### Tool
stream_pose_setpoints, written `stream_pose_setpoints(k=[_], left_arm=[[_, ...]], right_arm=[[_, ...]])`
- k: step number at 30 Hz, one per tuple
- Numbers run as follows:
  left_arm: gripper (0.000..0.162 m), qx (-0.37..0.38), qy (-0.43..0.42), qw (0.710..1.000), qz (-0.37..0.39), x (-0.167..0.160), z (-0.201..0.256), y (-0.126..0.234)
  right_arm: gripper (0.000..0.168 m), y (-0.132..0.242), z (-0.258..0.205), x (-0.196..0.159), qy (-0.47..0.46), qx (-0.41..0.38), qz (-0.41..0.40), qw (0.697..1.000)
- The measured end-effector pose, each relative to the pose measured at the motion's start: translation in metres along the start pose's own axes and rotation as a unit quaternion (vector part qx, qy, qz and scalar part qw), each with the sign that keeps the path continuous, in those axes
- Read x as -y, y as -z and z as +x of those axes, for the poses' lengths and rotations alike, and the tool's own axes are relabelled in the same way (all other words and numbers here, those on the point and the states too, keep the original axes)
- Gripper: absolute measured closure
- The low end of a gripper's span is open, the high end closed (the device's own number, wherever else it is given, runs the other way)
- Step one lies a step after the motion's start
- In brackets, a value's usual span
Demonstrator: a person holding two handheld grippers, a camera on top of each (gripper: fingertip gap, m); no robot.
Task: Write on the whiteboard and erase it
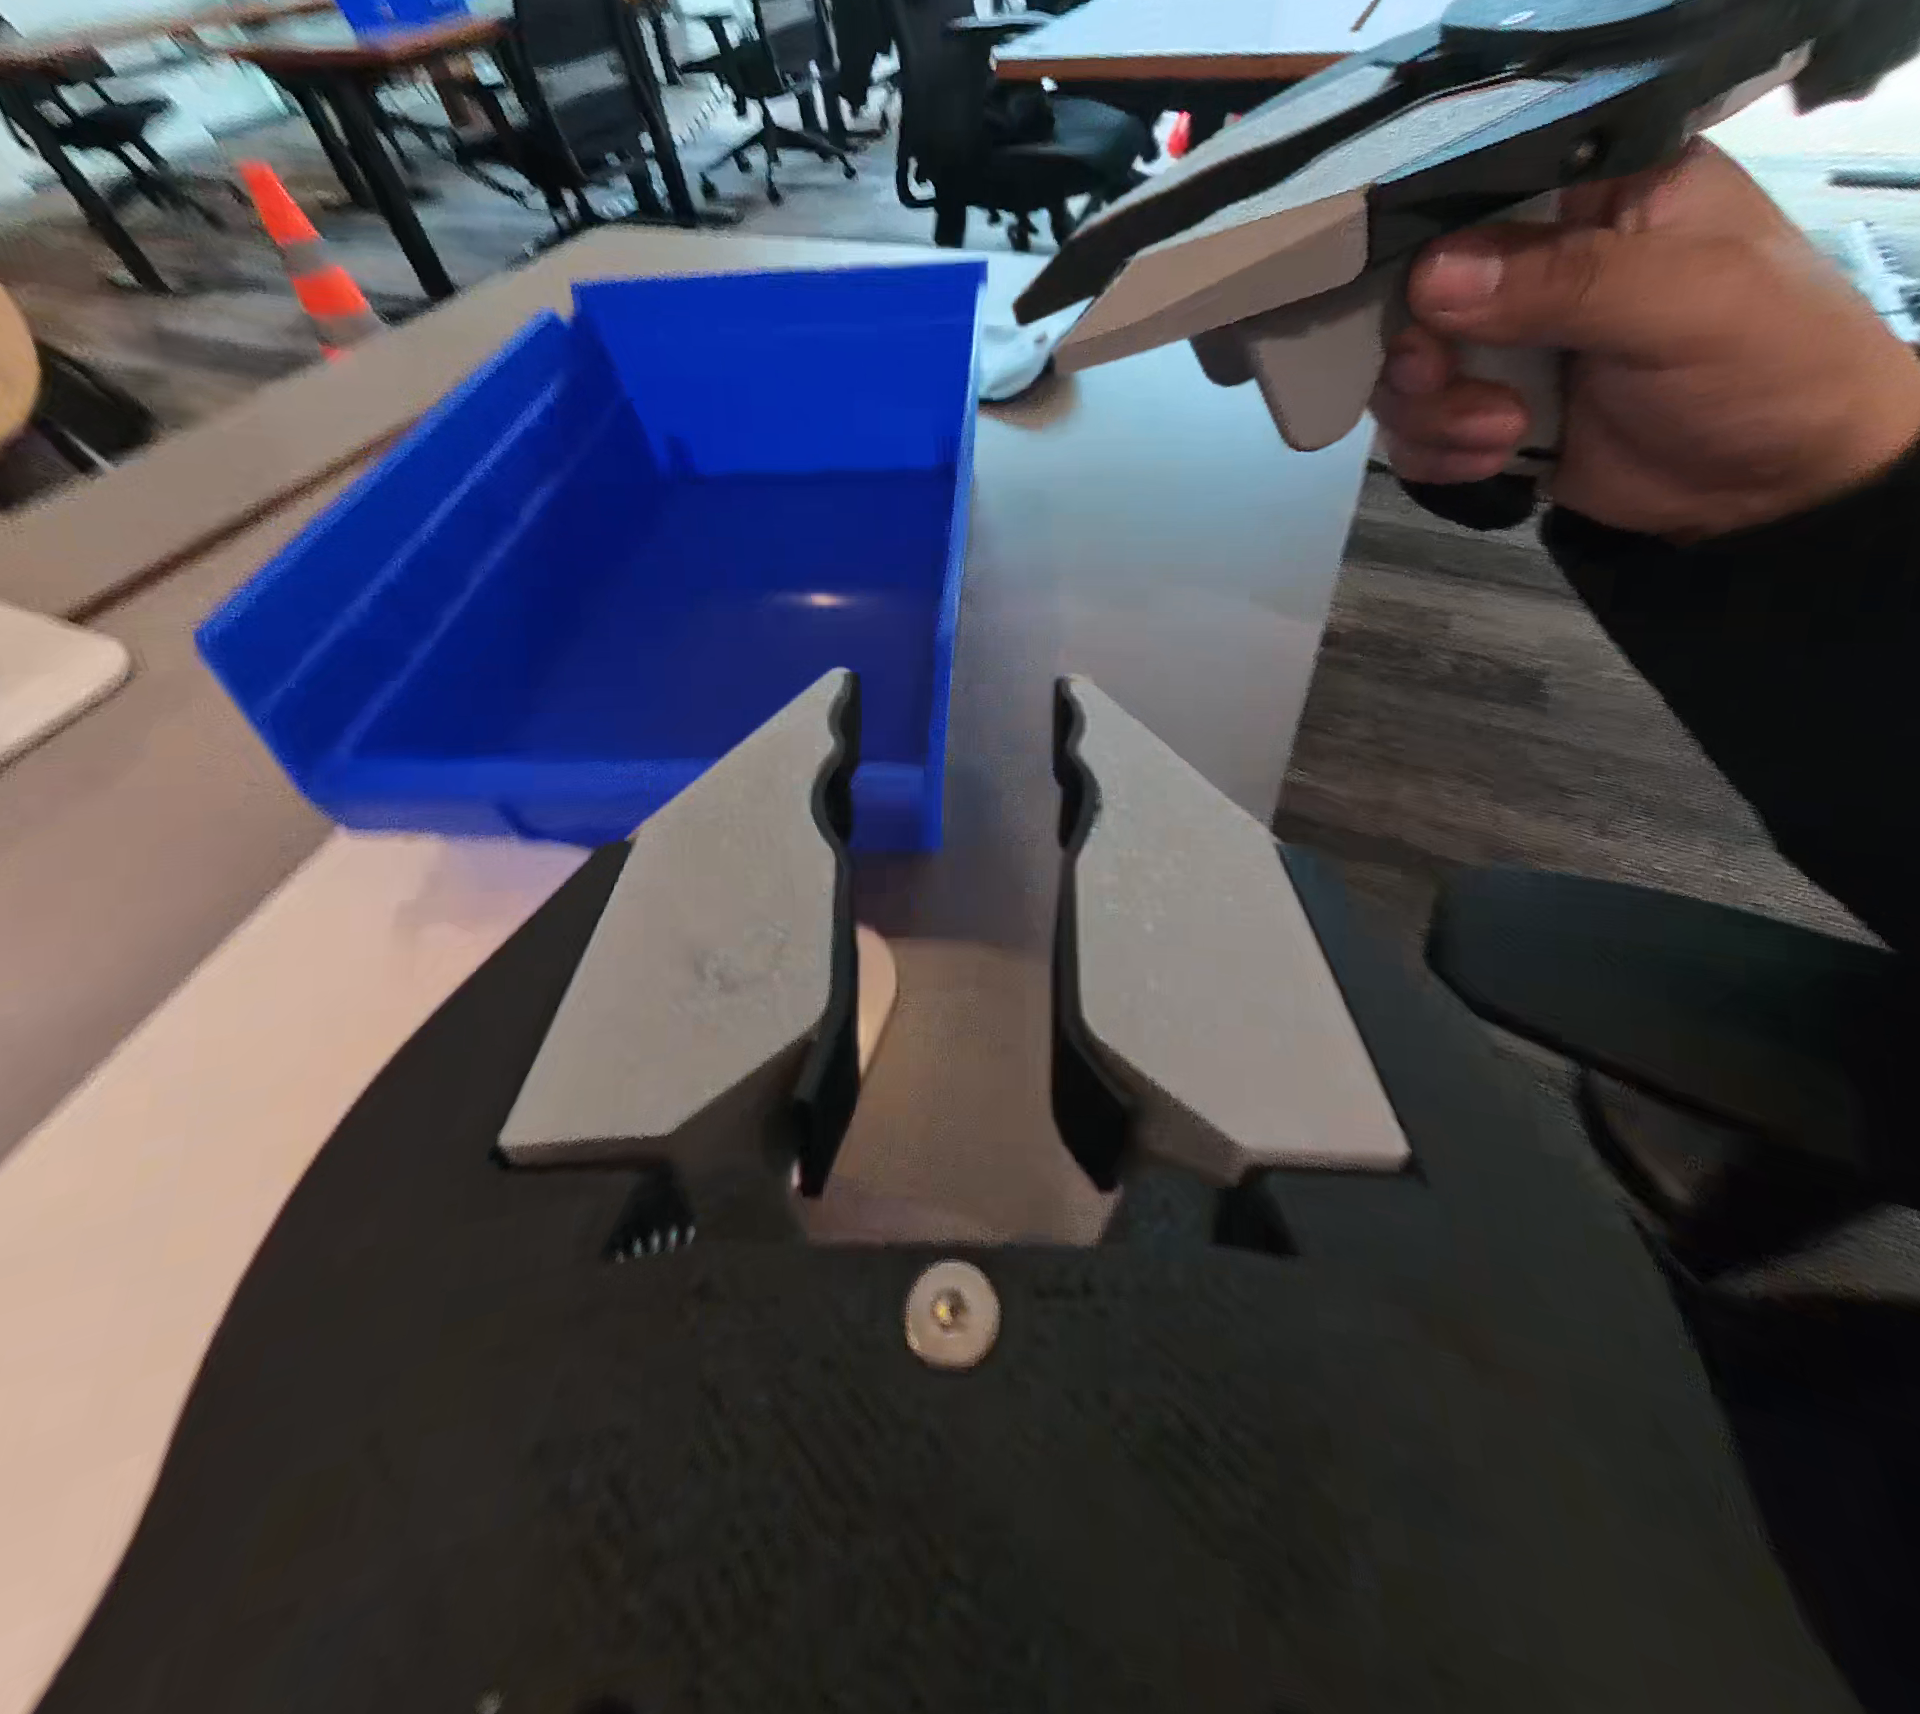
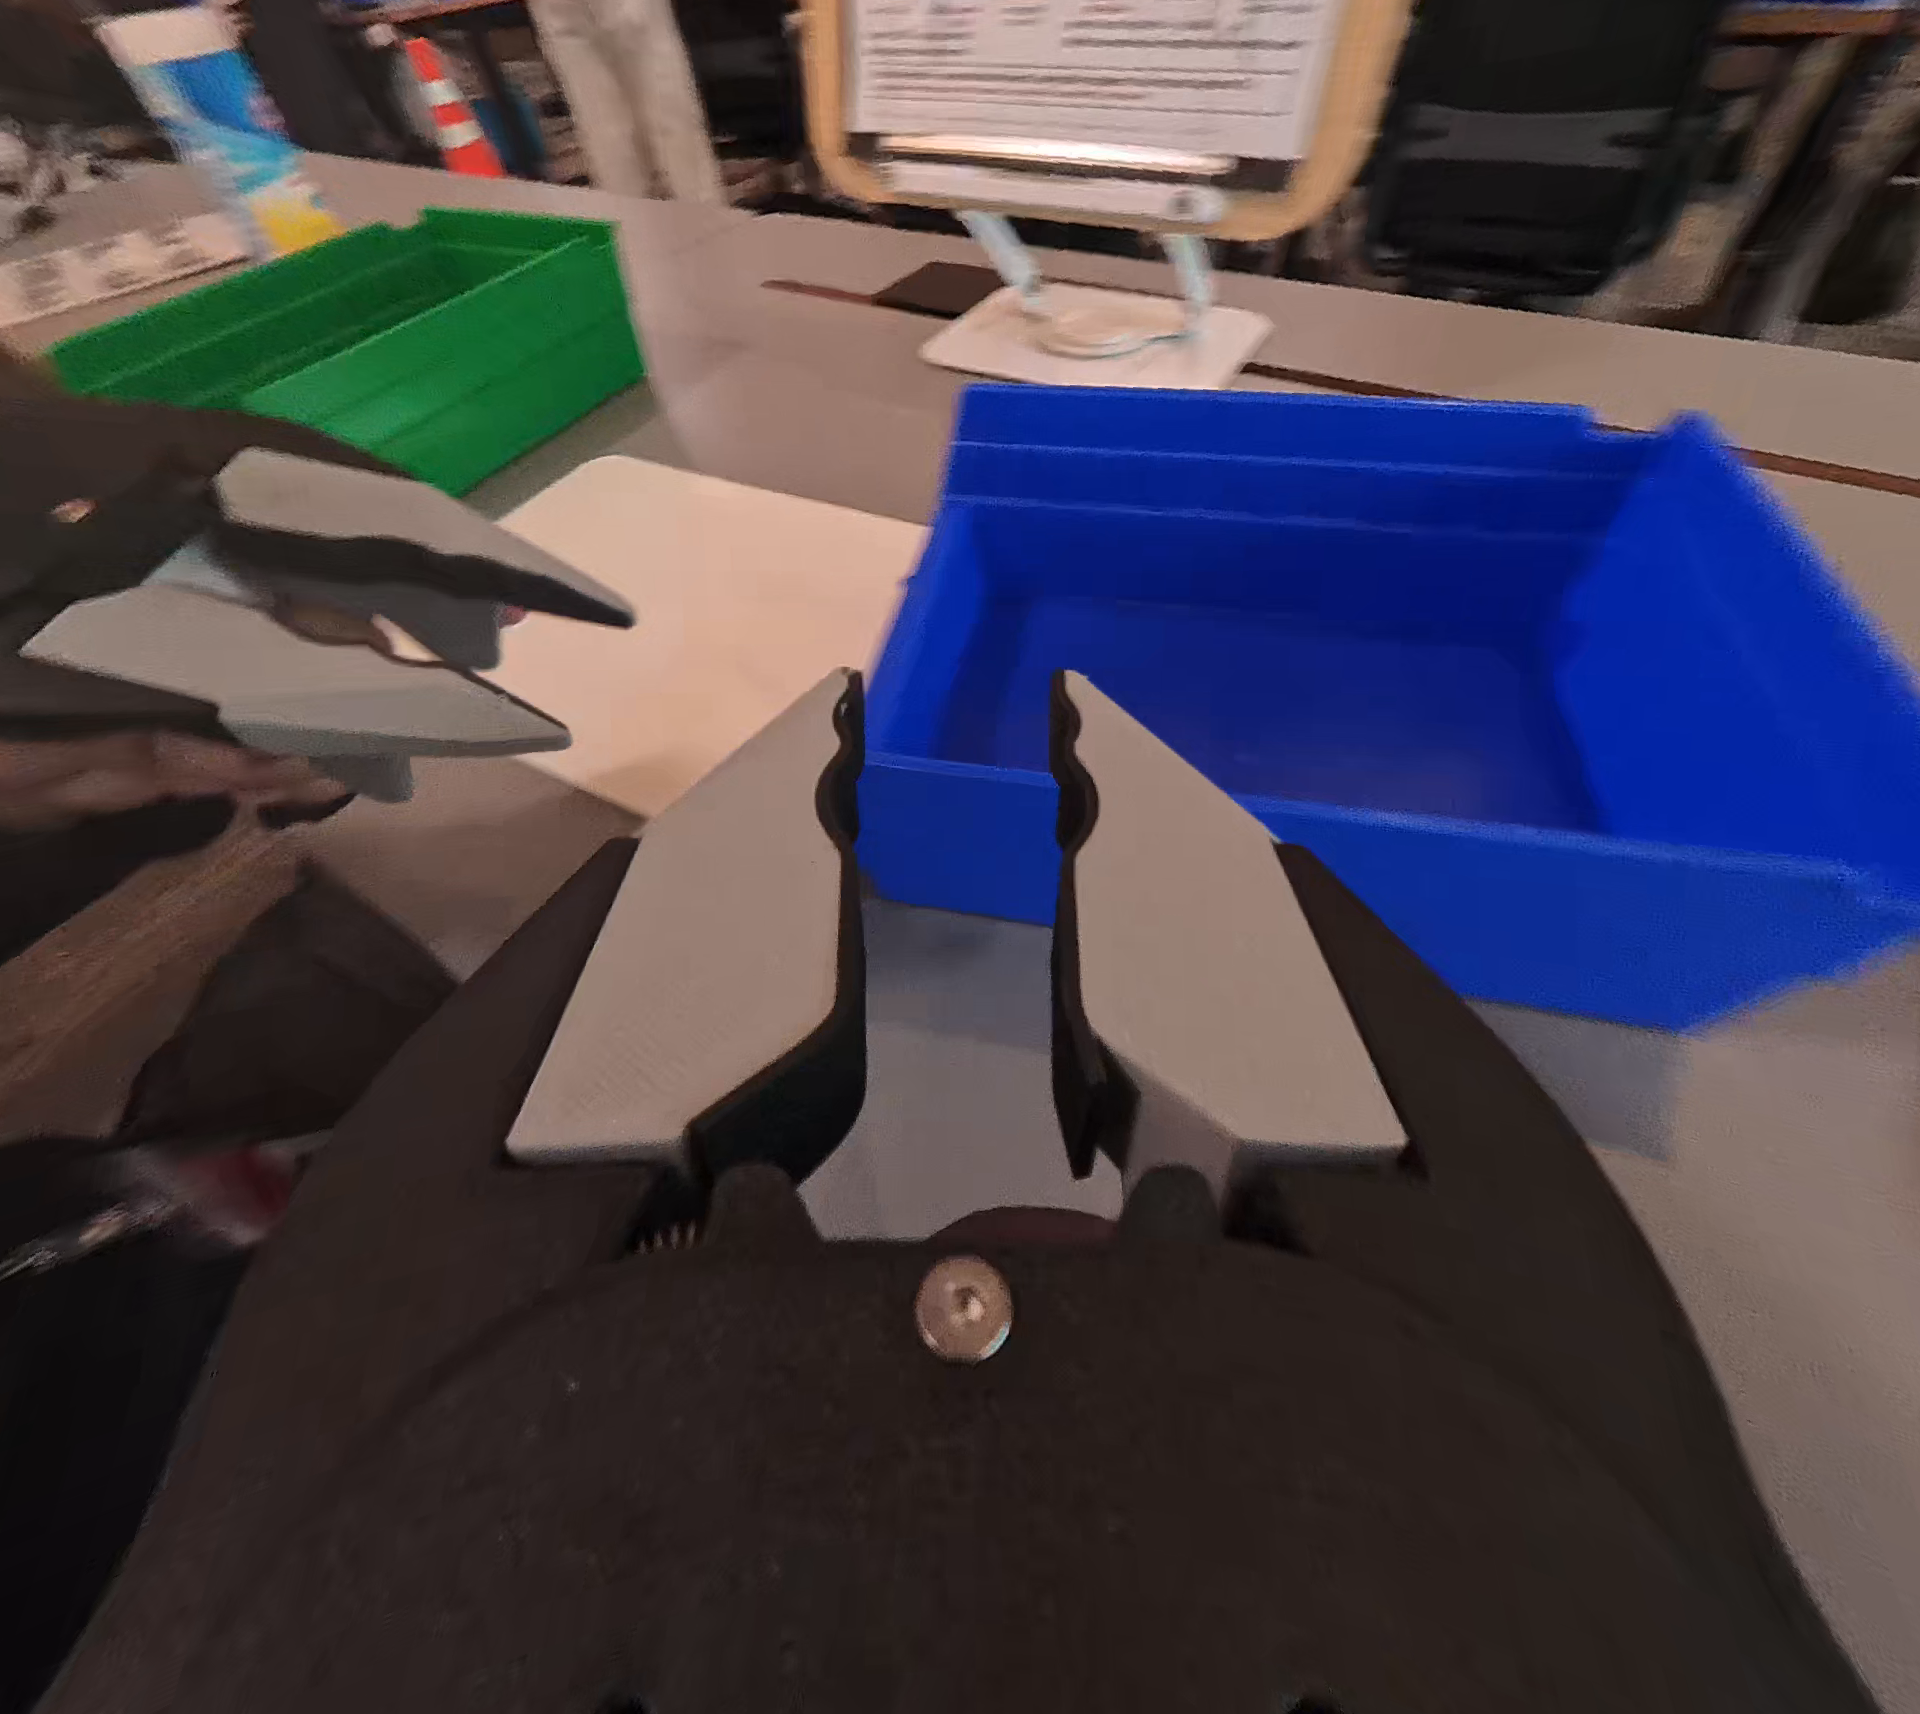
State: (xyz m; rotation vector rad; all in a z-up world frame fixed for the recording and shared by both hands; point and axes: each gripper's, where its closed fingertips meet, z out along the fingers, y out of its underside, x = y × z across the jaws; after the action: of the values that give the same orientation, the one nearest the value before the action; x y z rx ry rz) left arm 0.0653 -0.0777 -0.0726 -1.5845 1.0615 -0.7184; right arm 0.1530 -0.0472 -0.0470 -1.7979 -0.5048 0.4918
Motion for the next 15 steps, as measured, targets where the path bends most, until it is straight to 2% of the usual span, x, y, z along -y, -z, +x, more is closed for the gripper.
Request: stream_pose_setpoints(k=[4, 7, 8, 10, 15], left_arm=[[0.119, -0.017, 0.072, 0.997, -0.025, -0.034, -0.023, 0.058], [0.119, -0.001, 0.088, 0.995, -0.045, -0.063, -0.042, 0.095], [0.119, 0.013, 0.089, 0.994, -0.055, -0.075, -0.050, 0.106], [0.119, 0.037, 0.100, 0.992, -0.070, -0.095, -0.067, 0.129], [0.119, 0.074, 0.123, 0.986, -0.087, -0.133, -0.096, 0.185]], right_arm=[[0.131, -0.047, -0.070, -0.017, 0.041, 0.075, -0.041, 0.995], [0.136, -0.083, -0.090, -0.046, 0.080, 0.063, -0.104, 0.989], [0.139, -0.091, -0.082, -0.058, 0.095, 0.033, -0.138, 0.985], [0.168, -0.095, -0.059, -0.070, 0.117, -0.016, -0.172, 0.978], [0.168, -0.055, 0.012, -0.080, 0.074, -0.107, -0.215, 0.968]])
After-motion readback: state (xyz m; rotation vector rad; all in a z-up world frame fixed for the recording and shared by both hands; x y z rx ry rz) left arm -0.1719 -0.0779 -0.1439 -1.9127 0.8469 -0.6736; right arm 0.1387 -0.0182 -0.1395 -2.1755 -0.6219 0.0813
